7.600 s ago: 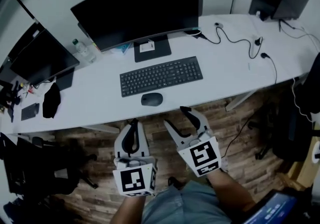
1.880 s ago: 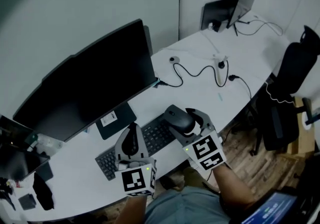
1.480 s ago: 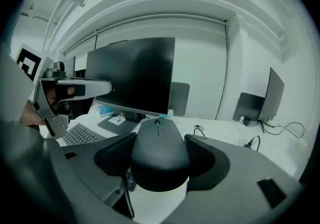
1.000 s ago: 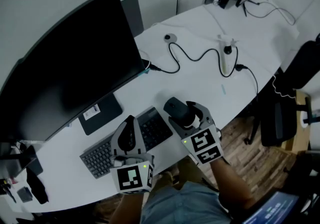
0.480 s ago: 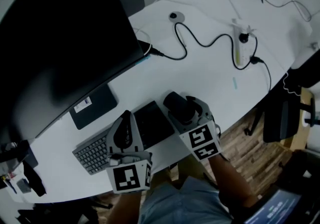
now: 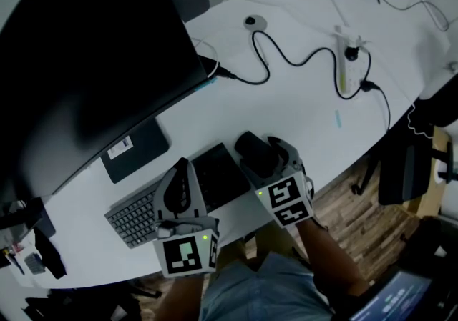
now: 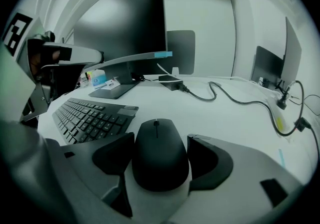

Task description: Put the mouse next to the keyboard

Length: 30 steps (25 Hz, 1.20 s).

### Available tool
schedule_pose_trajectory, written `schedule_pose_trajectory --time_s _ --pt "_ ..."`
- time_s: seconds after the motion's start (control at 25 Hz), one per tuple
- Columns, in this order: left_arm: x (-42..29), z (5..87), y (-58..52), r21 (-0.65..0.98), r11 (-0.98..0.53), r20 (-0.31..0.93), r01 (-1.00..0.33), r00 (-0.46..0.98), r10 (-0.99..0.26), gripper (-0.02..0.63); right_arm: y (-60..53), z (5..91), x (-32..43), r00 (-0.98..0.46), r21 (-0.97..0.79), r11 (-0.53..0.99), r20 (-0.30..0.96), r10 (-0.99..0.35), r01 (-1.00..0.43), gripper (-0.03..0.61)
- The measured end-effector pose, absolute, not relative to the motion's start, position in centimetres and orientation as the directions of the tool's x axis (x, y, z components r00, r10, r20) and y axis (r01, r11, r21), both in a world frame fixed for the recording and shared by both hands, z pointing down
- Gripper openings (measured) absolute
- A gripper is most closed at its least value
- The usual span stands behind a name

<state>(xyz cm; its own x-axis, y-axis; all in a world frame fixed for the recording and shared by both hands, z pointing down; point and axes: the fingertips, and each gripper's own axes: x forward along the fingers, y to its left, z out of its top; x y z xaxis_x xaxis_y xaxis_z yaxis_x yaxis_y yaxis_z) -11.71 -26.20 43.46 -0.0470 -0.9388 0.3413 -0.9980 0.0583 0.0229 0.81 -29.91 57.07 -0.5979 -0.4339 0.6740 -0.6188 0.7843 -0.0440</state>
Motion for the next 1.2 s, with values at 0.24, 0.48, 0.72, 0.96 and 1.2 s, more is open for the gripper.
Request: schedule_pose_trajectory --time_s 0.24,0.48,0.72,0.96,1.2 --pt "-12.3 39.9 -25.1 0.002 0.066 0.278 -0.998 -0.063 -0.959 0.005 -30.2 53.3 1.3 -0.599 0.002 0.773 0.631 -0.494 -0.635 0.368" --pt "-13.6 32.6 -22.9 -0.022 0.097 0.135 -0.995 -0.099 -0.986 0.005 -29.5 42.8 -1.1 -0.689 0.003 0.762 0.425 -0.587 -0.648 0.347" --pt "-15.1 25.6 -20.0 -0.043 0.122 0.015 -0.992 -0.123 -0.992 0.005 -26.2 32.0 -3.9 -0.765 0.013 0.78 0.183 -0.617 -0.626 0.161" --pt "-15.9 21.0 -17.3 -0.074 0.138 -0.083 -0.988 -0.131 -0.988 0.005 -23.9 26.7 -5.2 -0.778 0.086 0.779 0.054 -0.626 -0.621 0.017" --pt "-16.2 19.4 -15.8 -0.072 0.138 -0.137 -0.988 -0.127 -0.982 0.005 -22.7 24.6 -5.7 -0.772 0.127 0.766 0.006 -0.635 -0.63 0.015"
